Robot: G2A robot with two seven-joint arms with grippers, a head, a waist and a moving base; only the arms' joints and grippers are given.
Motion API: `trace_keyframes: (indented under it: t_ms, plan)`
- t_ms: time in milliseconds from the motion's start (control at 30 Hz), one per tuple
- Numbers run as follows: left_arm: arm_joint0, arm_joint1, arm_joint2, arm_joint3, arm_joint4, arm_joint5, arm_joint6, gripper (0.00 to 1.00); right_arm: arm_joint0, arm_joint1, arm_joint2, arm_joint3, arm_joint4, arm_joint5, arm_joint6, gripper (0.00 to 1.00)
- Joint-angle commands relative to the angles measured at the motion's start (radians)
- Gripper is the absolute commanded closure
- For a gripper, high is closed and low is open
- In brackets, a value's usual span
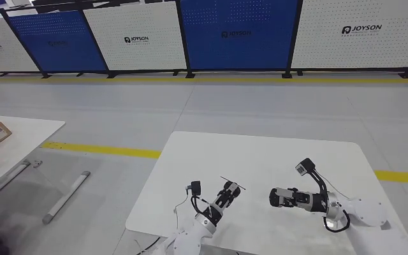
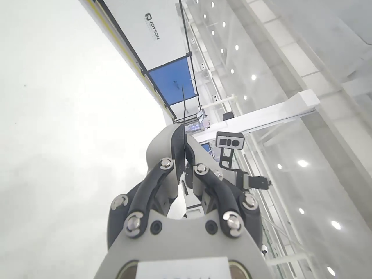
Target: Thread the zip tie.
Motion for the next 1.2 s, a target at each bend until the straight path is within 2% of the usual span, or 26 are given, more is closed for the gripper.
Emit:
trace_keyframes:
  t_ms: [0,200,300,400,500,600,667,733,1067,1167]
  plan:
    - [0.0,0.0,0.001,0.002,-0.001,-0.003,0.0,1.0,0.0,0.0,0.0,0.0,0.0,0.0,0.0,0.0]
    - [0.0,0.0,0.001,0.002,-0.001,-0.003,0.0,1.0,0.0,0.0,0.0,0.0,0.0,0.0,0.0,0.0]
    - [0.0,0.0,0.001,0.002,-0.001,-0.003,0.0,1.0,-0.011,0.006,0.013,-0.042,-0.047,0.0,-0.023,0.0]
    - [0.0,0.0,0.001,0.002,-0.001,-0.003,0.0,1.0,-0.023,0.026,0.076,-0.069,-0.098,0.005,0.017,0.0]
    - [0.0,0.0,0.001,0.002,-0.001,-0.003,0.0,1.0,-0.032,0.05,0.146,-0.094,-0.132,0.012,0.106,0.0]
    - [0.0,0.0,0.001,0.002,-0.001,-0.003,0.0,1.0,-0.033,0.079,0.183,-0.13,-0.215,0.018,0.121,0.0]
    - [0.0,0.0,0.001,0.002,-0.001,-0.003,0.0,1.0,-0.031,0.108,0.147,-0.161,-0.278,0.062,0.121,0.0]
    - [0.0,0.0,0.001,0.002,-0.001,-0.003,0.0,1.0,-0.013,0.126,0.148,-0.156,-0.283,0.096,0.121,0.0]
    - [0.0,0.0,0.001,0.002,-0.001,-0.003,0.0,1.0,-0.013,0.126,0.148,-0.156,-0.283,0.096,0.121,0.0]
    - [0.0,0.0,0.001,0.002,-0.001,-0.003,0.0,1.0,-0.022,0.135,0.169,-0.138,-0.22,0.09,0.121,0.0]
